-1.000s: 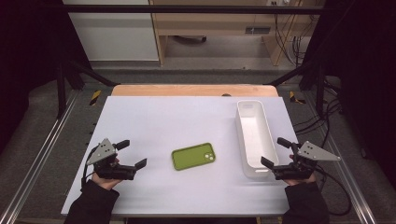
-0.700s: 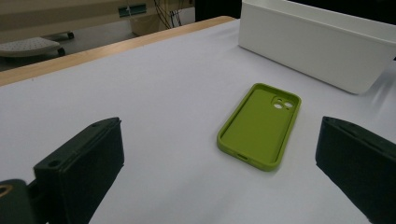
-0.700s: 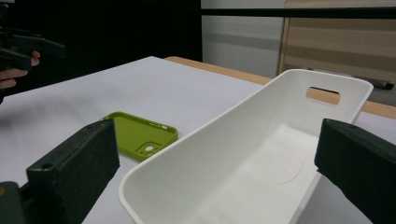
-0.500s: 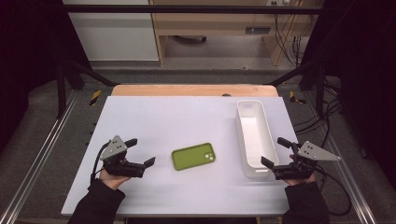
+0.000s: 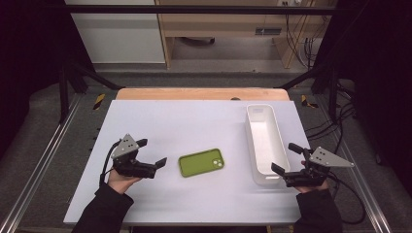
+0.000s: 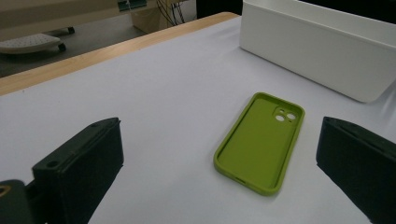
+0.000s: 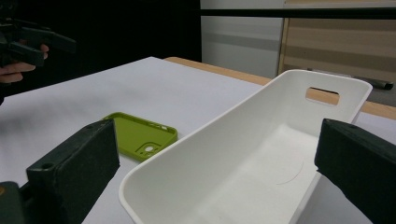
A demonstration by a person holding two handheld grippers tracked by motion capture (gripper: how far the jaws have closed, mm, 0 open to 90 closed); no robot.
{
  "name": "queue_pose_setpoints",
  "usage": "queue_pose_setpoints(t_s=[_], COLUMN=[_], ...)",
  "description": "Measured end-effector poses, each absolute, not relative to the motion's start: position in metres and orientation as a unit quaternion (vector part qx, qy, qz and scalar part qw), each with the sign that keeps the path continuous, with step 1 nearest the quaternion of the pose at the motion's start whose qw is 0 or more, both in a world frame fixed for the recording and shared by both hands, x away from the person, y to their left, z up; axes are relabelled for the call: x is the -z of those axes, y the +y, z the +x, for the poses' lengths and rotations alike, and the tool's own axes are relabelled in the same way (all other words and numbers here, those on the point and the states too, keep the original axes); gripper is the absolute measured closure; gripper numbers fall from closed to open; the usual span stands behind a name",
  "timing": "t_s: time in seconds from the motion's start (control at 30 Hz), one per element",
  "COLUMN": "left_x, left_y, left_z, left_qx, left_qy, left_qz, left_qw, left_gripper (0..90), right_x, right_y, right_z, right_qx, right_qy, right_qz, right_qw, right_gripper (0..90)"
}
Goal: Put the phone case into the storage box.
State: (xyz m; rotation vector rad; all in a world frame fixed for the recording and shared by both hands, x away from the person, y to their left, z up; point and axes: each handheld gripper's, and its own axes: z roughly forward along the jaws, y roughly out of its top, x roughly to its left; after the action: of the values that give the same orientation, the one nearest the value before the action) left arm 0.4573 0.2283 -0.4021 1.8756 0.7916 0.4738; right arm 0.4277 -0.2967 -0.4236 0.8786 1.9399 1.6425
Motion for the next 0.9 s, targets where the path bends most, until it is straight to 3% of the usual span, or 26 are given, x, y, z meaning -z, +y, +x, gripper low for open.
queue_pose_setpoints(t_s=[0.9], left_x=[0.419], left_y=[0.180], left_z=[0.496], left_qx=[-0.190], left_qy=[0.337], left_qz=[0.796], left_qw=[0.466], left_gripper=[0.6], right_x=[0.424], right_y=[-0.296], right_z=[0.428], right_qx=[-0.594], right_qy=[0.705], right_qz=[0.318], right_qw=[0.223], right_gripper=[0.4])
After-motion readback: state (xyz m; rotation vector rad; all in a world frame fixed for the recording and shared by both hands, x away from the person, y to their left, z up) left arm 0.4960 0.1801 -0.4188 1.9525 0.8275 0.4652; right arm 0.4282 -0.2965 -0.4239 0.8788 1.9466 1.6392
